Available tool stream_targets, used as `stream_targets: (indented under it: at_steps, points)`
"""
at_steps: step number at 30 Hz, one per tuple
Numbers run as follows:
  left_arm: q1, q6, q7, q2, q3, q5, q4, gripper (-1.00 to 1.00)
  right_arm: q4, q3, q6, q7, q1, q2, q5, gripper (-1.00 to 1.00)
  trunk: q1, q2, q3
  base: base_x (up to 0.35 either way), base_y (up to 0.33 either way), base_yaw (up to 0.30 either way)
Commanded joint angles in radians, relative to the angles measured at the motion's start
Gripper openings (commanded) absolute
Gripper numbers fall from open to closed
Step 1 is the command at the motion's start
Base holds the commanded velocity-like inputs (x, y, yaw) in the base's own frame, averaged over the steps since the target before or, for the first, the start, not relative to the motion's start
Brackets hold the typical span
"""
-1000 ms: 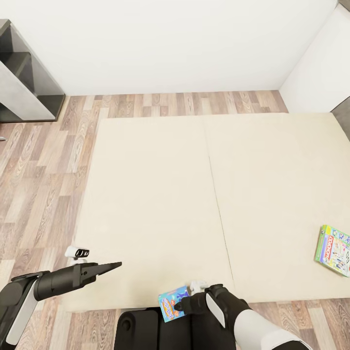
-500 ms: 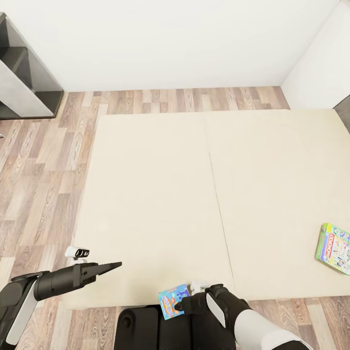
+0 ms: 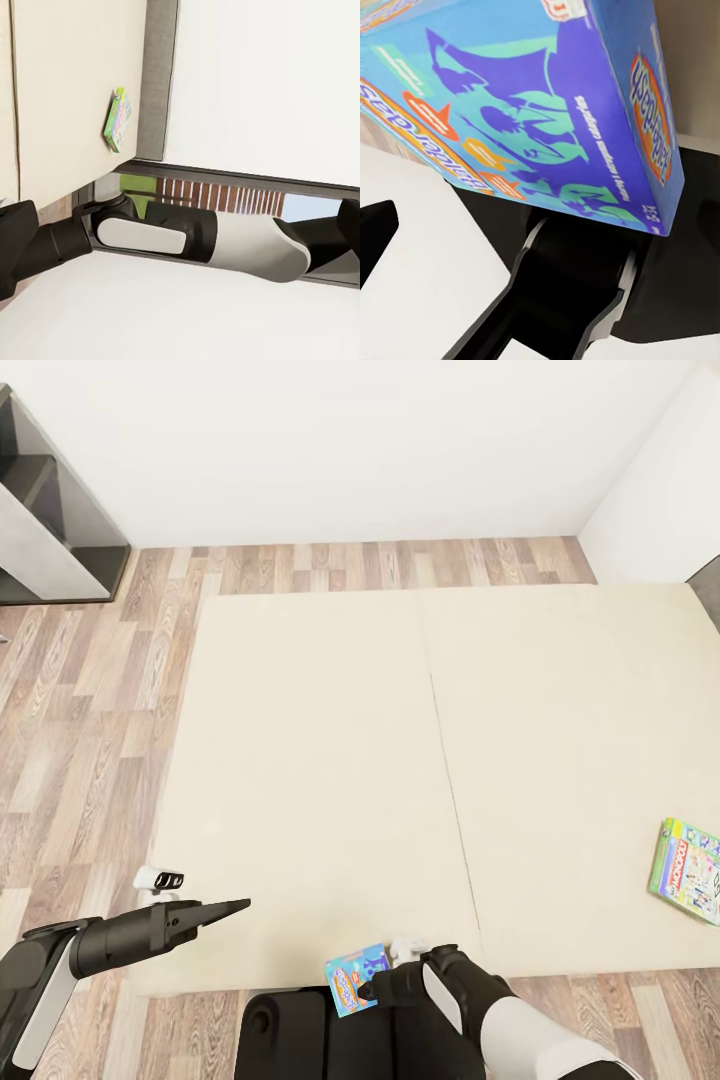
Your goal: Put all the toys in the child's room - the three board games (two on the bed and one on the table), the two jigsaw puzzles on the table, and the tennis ball on the table - inside the toy box on the table in the child's room.
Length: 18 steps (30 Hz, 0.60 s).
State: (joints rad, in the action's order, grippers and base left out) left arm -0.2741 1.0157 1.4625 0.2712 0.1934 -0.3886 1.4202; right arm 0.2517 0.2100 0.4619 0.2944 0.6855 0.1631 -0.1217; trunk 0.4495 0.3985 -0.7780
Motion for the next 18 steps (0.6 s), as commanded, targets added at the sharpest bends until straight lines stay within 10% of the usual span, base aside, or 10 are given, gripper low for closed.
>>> stream_targets:
  at_steps: [1, 18]
  points:
    - [0.000, 0.011, 0.002, 0.000, 0.000, -0.001, 0.000, 1.00, 0.001, 0.008, 0.005, -0.001, 0.000, -0.001, -0.010, 1.00, 0.001, 0.001, -0.001, 0.000, 0.000, 0.000]
    - [0.000, 0.011, 0.002, 0.000, -0.001, -0.002, 0.000, 1.00, 0.000, 0.008, 0.010, -0.004, 0.000, 0.005, -0.014, 1.00, 0.001, 0.001, -0.001, 0.000, 0.000, 0.000]
